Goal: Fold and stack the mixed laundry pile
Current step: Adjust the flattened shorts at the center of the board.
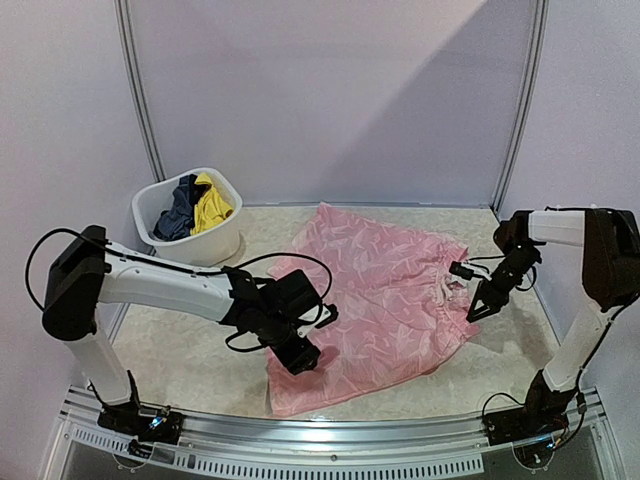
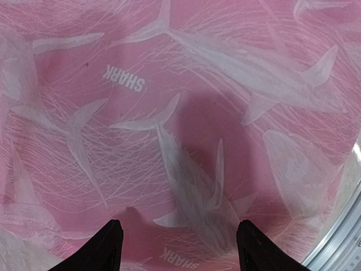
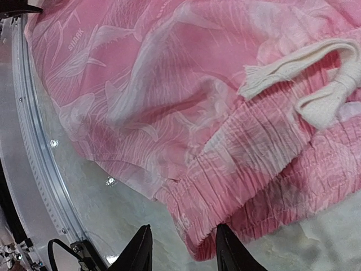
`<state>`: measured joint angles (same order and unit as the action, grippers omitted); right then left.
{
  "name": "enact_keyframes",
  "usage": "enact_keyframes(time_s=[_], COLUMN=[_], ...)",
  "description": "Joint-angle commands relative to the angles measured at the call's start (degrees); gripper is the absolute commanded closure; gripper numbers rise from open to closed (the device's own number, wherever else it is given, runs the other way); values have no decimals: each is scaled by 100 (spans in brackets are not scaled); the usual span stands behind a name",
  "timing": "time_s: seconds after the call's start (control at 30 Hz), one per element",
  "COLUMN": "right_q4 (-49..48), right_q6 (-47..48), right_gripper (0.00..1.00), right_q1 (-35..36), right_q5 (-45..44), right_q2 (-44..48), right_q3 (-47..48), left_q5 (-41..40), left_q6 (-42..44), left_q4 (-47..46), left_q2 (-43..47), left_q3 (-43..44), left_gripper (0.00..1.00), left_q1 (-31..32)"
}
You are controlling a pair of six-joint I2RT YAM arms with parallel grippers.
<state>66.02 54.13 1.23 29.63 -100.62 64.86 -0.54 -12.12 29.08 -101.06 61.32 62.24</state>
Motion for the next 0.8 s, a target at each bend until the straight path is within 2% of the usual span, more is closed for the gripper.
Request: enact_keyframes(time_s=[0.0, 0.07, 0.13, 0.17, 0.23, 0.37, 0.5, 0.63, 0.77], right_q4=[76, 6, -28, -12, 95, -84, -581, -891, -612], right_q6=[171, 172, 132, 69, 23, -160, -519, -560, -287], right_gripper=[63, 70, 85, 97, 100, 100, 100, 90, 66], right_q1=[162, 181, 191, 193, 161, -38, -862, -1155, -1155], right_q5=[248, 287, 303, 314, 264, -34, -141, -739, -1056], right_q2=[-217, -246, -289, -325, -286, 424, 1383, 2196, 2547], right_q3=[-85, -146, -170, -165, -244, -770, -1249, -1901, -2157], left_q5=[-199, -281, -354, -412, -548, -905, -1158, -1295, -1208], left_q6=[16, 61, 85, 107, 126, 119, 44, 62, 29], left_q4=[-213, -254, -254, -234, -139, -83, -33, 57, 118], left_q2=[-74, -112, -186, -225, -250, -111, 211, 436, 469], left_q3=[88, 113, 176, 231, 353, 417, 407, 499, 629], left_gripper=[29, 29, 29, 29, 28, 28, 28, 27, 27], left_q1=[104, 104, 104, 97, 89, 12, -193, -409, -797])
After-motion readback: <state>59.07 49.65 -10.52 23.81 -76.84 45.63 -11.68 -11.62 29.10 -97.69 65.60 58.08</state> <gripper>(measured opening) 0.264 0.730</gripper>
